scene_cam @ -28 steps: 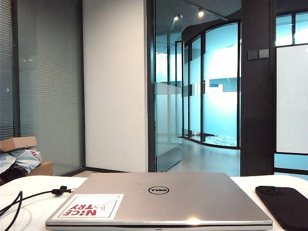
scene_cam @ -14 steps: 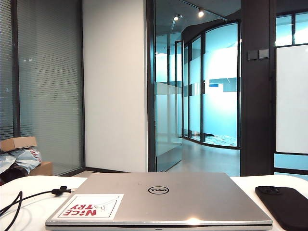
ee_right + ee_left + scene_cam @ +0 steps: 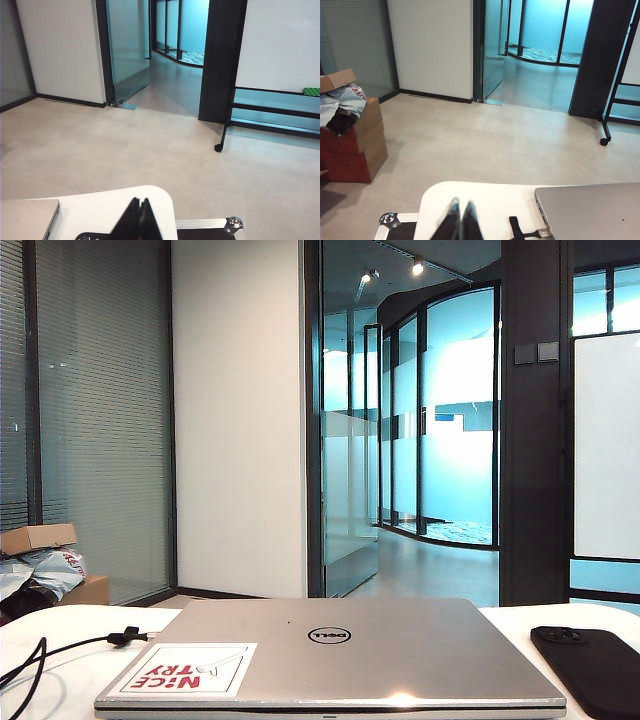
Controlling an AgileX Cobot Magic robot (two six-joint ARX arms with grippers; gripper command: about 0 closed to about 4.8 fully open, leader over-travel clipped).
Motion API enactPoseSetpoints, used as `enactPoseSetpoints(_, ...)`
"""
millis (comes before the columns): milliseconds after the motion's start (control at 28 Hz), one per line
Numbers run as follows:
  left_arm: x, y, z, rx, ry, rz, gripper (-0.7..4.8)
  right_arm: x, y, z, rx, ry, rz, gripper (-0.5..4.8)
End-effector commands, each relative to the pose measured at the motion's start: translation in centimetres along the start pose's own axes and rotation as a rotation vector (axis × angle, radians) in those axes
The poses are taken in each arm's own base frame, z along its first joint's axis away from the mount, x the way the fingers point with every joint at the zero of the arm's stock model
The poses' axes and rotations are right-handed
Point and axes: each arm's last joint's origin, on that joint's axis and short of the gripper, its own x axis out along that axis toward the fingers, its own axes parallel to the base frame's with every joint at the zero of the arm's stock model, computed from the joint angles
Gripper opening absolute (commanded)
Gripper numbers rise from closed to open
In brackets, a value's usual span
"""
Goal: Pick up the charging cable and the phone, plug the charging cable into the charging port on the phone, and finally place them back on the table.
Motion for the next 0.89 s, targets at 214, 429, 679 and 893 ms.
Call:
enactPoseSetpoints(214, 0.00, 0.02, 0.08, 0.009, -0.009, 0.001, -0.05, 0.00, -0.24, -0.01, 0.006, -0.013, -0.085, -0.01)
enactPoseSetpoints(429, 0.00, 0.02, 0.08, 0.009, -0.009, 0.001, -0.05, 0.00, -0.22, 0.16, 0.018, -0.031, -0.082, -0.01)
enactPoseSetpoints(679, 0.00, 0.02, 0.08, 0.009, -0.009, 0.001, -0.06, 0.01, -0.11, 0.16, 0.041, -0.032, -0.043, -0.01)
enactPoseSetpoints(893, 0.00, 0.02, 0.08, 0.009, -0.009, 0.001, -0.05, 0.00, -0.19, 0.13, 0.040, -0.030, -0.071, -0.01)
